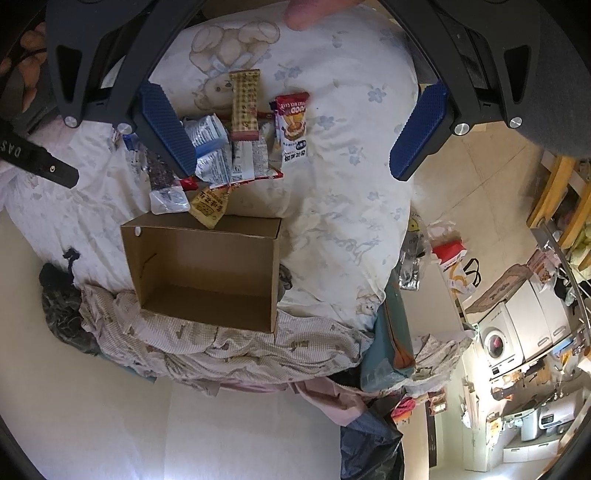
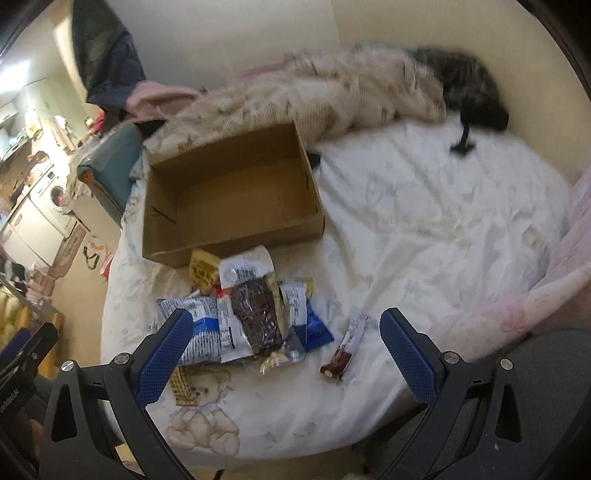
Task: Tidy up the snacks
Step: 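Grasp white rice cake packet with left tool while right tool grasps small white bar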
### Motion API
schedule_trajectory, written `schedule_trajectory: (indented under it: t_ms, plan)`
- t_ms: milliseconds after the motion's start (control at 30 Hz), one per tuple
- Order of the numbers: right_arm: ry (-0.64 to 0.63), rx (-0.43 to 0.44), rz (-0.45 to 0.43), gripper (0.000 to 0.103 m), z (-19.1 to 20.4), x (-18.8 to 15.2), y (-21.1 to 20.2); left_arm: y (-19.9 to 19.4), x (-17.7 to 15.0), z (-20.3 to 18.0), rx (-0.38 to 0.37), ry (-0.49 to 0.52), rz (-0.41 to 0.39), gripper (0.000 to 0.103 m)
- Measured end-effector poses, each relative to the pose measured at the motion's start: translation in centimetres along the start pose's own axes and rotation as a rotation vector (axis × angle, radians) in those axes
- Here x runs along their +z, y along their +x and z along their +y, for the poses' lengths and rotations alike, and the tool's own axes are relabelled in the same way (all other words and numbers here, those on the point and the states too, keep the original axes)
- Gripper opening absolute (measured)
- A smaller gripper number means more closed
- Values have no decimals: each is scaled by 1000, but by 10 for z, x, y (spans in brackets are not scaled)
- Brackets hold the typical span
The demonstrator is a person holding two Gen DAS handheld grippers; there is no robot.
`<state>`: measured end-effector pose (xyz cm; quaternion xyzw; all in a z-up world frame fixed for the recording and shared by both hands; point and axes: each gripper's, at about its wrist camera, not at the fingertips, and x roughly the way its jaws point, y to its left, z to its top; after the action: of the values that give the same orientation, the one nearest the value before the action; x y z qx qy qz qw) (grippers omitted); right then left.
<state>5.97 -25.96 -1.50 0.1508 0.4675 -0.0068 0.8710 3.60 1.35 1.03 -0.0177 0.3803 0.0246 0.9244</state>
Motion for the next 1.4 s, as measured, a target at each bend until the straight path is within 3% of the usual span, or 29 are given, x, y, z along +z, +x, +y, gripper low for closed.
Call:
schedule_trajectory:
  t_ms: [133, 300, 467, 533, 633, 700, 767, 833, 967, 1167, 1233, 1300, 1400]
  plan:
    - [174, 34, 210, 103, -34, 14, 43, 21, 15, -1, 22, 28, 72, 103]
    - [354, 0, 351, 102, -73, 15, 82, 53, 24, 4, 37, 40, 190, 103]
    - [454, -32, 471, 73, -90, 3, 115, 92, 25, 13, 51, 26, 324, 103]
    - [445, -46, 500, 67, -88, 0, 125, 105, 24, 19, 62, 5, 365, 103]
    - [417, -103, 491, 58, -86, 2, 132, 122, 19, 31, 97, -54, 412, 103]
    - [391, -121, 503, 51, -85, 2, 140, 135, 14, 35, 82, -80, 468, 103]
    - [362, -134, 527, 37, -83, 2, 149, 152, 5, 40, 60, -128, 558, 100]
    - [337, -134, 541, 20, -82, 1, 152, 165, -4, 41, 50, -158, 613, 89]
    - [315, -144, 434, 18, -80, 18, 132, 184, -17, 41, 37, -187, 677, 66]
    - [366, 21, 263, 17, -77, 41, 96, 198, -27, 35, -4, -188, 721, 61]
    - [351, 43, 247, 17, -70, 41, 91, 205, -32, 34, -20, -192, 741, 55]
    - [339, 64, 250, 18, -67, 39, 93, 211, -38, 36, -44, -214, 763, 38]
    - [326, 86, 273, 18, -66, 34, 99, 213, -42, 46, -40, -230, 751, 30]
